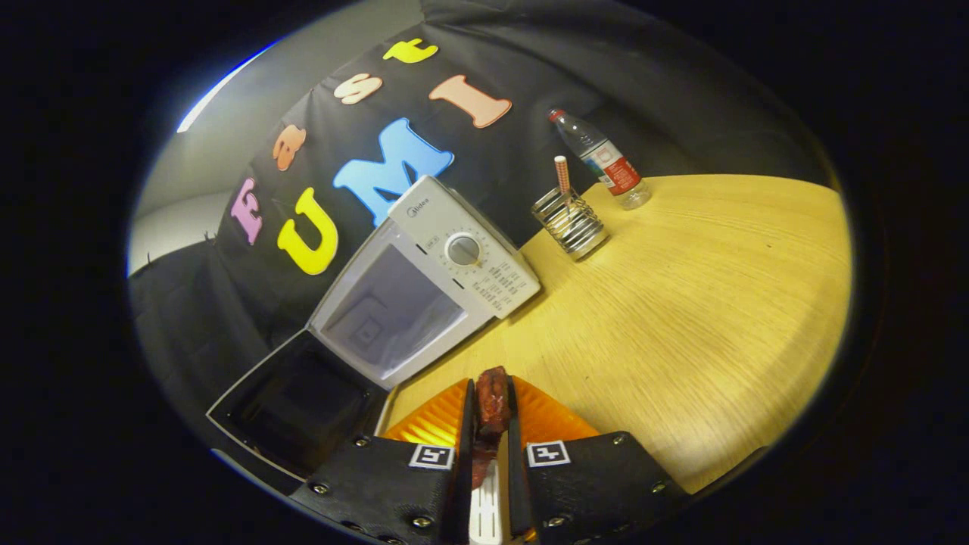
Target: Open the microwave, put the food inside, and close the microwave door.
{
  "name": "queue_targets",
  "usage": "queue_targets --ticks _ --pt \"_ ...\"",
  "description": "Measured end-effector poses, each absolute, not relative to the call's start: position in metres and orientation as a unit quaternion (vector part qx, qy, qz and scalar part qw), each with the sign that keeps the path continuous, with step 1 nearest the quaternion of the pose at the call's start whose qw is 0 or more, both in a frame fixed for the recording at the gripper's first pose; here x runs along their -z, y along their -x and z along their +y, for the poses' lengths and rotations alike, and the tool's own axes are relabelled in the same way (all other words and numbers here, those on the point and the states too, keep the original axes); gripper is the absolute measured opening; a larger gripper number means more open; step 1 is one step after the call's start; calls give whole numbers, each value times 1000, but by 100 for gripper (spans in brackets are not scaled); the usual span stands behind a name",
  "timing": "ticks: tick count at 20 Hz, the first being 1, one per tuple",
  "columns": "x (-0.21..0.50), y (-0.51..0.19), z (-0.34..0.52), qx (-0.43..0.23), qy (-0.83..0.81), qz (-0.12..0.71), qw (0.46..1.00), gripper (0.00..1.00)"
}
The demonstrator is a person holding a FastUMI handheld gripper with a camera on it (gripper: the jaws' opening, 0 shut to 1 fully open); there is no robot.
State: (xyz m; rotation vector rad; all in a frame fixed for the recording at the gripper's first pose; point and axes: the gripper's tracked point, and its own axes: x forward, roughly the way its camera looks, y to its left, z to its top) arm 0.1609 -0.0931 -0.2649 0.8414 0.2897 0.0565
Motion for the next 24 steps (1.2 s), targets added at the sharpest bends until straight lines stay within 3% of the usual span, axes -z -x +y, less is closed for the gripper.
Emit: queue_targets --ticks 1,2,14,24 --pt "263 -165 -93 -30 -411 134 901 21" --pt "260 -166 -94 -29 -404 133 904 14" --pt "185 -161 -63 -51 -381 97 918 14" --pt "139 -241 20 -91 -353 102 926 14"
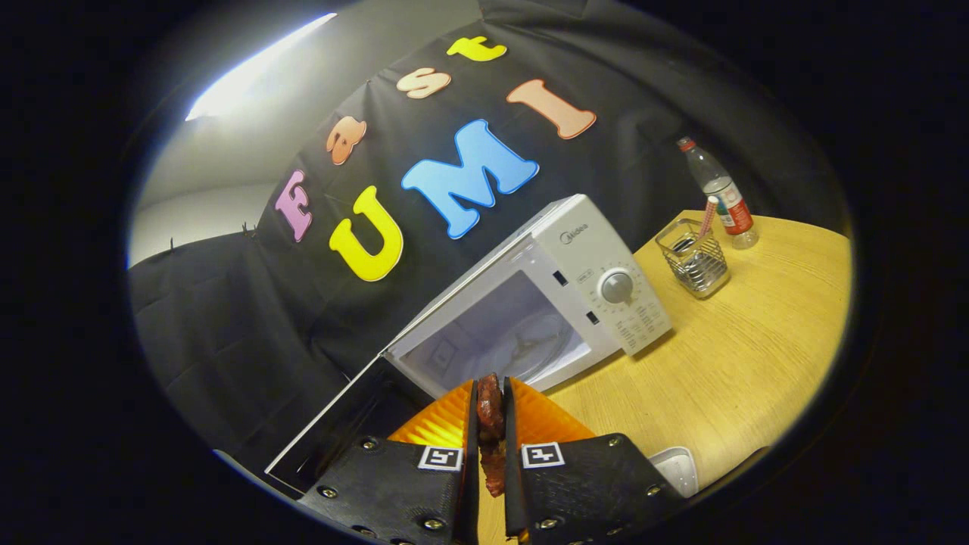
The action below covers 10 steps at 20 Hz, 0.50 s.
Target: Open the microwave, put the food inside, and close the microwave door.
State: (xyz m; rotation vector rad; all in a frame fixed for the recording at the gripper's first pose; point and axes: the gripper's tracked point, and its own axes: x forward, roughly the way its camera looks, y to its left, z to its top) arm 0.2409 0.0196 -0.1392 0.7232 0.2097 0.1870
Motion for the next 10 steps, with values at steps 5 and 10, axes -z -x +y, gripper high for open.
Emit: queue_targets --ticks 5,10 --pt "143 -295 57 -98 -309 113 939 14" --pt "151 -362 76 -85 -277 122 949 14"
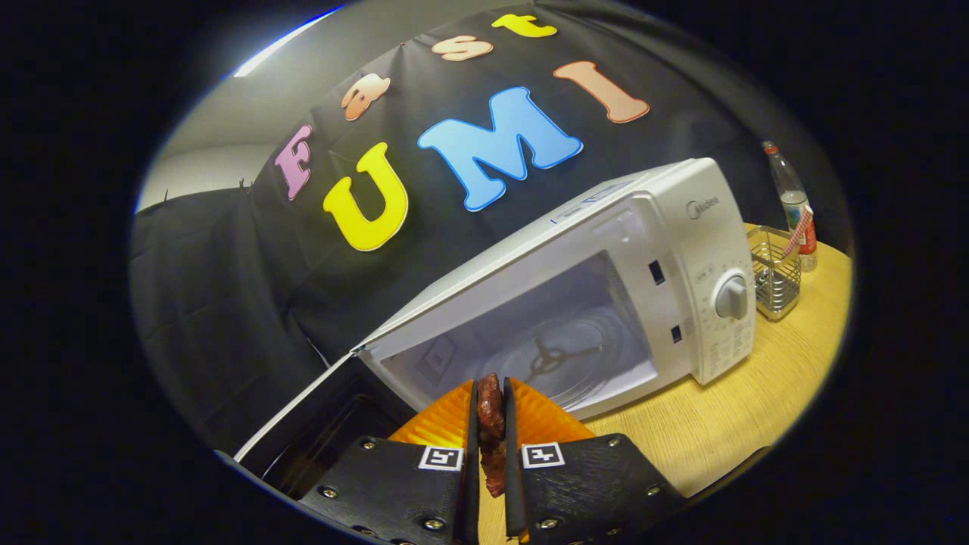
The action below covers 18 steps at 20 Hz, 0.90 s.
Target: Open the microwave, put the food inside, and close the microwave door.
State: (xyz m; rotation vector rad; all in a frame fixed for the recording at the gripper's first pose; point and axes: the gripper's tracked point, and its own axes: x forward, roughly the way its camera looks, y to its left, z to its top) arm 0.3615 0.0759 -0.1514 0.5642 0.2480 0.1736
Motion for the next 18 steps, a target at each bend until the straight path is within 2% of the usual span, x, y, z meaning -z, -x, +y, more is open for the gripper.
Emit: queue_targets --ticks 8,13,18 --pt "165 -451 78 -45 -325 116 938 14" --pt "179 -484 76 -26 -339 111 934 14" --pt "186 -497 80 -17 -272 96 957 14"
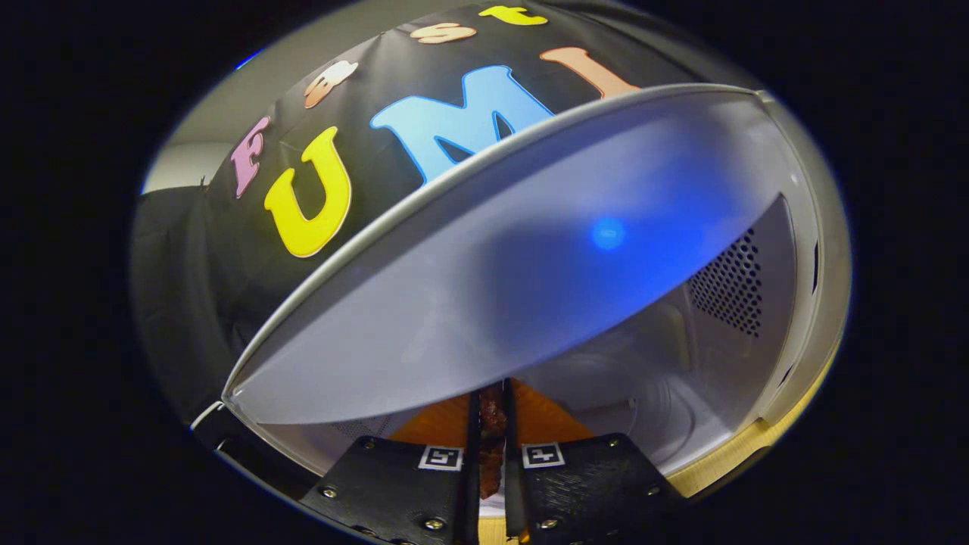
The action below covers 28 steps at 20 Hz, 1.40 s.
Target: Open the microwave, put the food inside, and close the microwave door.
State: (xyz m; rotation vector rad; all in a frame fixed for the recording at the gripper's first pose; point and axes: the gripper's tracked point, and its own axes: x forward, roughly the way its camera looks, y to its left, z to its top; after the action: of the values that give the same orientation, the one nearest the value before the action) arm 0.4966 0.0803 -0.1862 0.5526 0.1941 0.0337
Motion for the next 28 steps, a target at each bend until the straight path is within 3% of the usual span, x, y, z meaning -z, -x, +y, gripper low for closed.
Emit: queue_targets --ticks 3,9,12,13,19,28 --pt "190 -498 77 8 -247 87 965 14" --pt "209 -498 59 62 -157 84 982 52" --pt "216 -503 41 101 -115 94 984 81" --pt "215 -501 36 110 -95 87 986 84" --pt "199 -487 49 83 -88 80 989 87" --pt "150 -394 110 -39 -88 77 992 87"
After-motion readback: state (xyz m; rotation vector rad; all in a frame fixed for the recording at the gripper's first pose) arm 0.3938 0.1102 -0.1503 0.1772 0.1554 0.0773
